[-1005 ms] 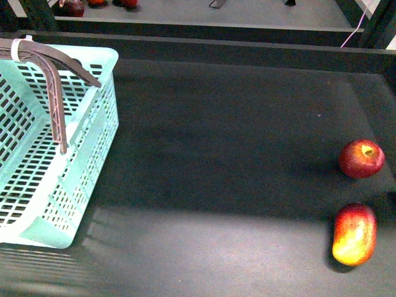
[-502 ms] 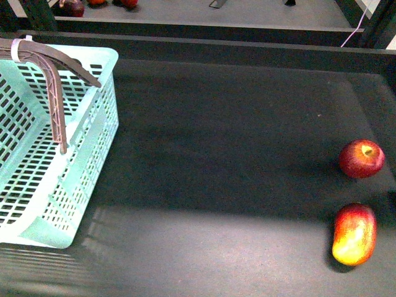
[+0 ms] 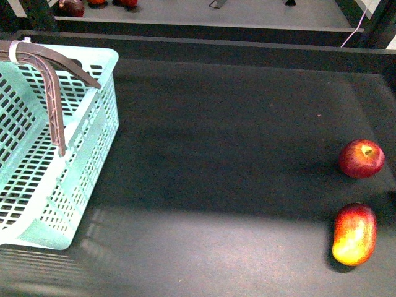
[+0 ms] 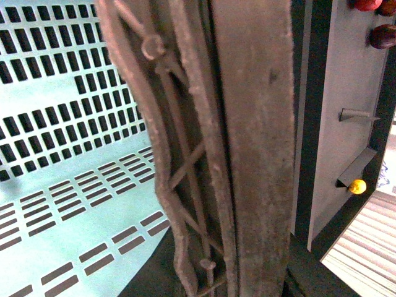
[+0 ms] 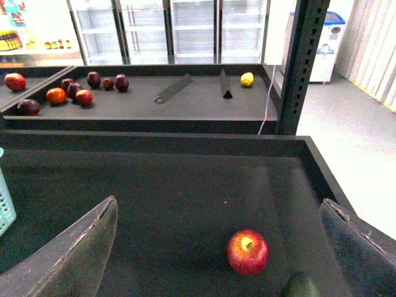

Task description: Pick apple with right arm and hold basket with left

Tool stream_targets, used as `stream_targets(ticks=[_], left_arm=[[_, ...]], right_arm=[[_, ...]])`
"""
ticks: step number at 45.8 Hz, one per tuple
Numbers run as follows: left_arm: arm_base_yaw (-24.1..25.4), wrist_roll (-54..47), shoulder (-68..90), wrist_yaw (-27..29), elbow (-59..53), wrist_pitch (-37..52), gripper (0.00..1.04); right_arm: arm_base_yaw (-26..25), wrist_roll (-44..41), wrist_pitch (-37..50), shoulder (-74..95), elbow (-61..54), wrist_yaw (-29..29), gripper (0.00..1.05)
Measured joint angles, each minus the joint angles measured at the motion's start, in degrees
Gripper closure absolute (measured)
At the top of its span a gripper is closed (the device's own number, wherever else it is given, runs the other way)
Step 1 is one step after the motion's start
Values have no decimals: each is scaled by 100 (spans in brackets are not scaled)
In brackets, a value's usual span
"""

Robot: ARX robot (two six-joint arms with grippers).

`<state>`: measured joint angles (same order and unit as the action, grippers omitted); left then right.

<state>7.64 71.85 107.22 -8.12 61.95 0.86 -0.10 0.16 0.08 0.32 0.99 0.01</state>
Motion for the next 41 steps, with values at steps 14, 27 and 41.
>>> stream_targets(ticks=[14, 27, 41], left_arm=[[-192, -787, -573, 140, 9, -243, 86], [-566, -1947, -1674, -243, 66, -1209, 86], [-1657, -2833, -2317, -876, 77, -1910, 86]], right_arm=[[0, 0, 0, 0, 0, 0, 9], [0, 0, 0, 0, 0, 0, 9], [0, 0, 0, 0, 0, 0, 9]])
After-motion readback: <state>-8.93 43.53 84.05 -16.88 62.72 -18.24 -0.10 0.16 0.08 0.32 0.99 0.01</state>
